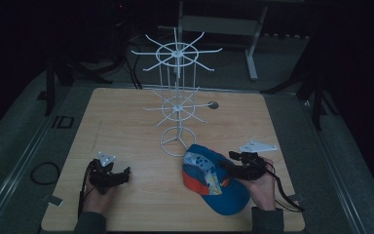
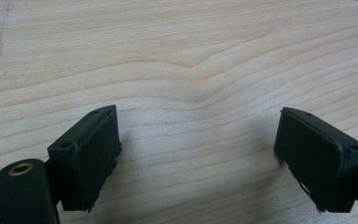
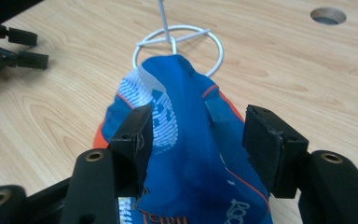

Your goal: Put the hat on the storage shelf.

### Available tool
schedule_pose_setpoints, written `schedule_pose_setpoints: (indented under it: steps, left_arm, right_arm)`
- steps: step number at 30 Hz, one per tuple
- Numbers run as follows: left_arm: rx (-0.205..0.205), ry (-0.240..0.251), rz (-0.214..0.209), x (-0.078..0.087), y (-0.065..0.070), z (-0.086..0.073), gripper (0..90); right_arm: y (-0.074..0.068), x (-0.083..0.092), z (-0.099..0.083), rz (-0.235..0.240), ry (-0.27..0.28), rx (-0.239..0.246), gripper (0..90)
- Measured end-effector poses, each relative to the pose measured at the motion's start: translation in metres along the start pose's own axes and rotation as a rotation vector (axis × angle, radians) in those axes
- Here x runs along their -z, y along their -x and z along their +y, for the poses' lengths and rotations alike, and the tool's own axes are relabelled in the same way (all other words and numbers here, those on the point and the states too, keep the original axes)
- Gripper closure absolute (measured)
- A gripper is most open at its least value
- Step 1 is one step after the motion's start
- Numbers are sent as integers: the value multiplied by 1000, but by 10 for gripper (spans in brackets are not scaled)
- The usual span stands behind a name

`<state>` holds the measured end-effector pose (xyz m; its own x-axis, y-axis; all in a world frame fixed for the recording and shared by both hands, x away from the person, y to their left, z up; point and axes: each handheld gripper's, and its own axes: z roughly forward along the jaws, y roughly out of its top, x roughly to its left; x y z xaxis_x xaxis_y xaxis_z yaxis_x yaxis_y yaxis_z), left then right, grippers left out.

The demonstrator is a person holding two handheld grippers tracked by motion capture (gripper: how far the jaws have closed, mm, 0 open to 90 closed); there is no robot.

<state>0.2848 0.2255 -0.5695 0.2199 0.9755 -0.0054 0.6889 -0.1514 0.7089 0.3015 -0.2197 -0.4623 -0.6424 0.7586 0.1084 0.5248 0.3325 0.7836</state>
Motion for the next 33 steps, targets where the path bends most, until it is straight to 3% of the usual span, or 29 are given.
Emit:
schedule_pose_setpoints:
  steps: [9,17,33]
  left_arm:
    - [-6,-1,-5,0,0,0,146]
    - [-7,0,-5,0,0,0,147]
    - [2,4,-6,0,1,0,146]
  right_arm:
    - [-4,-3,0,-17,-10,19,419]
    - [-9,-2,6,-4,-25,26,432]
    - [-6,-19,34,1,-155,111,416]
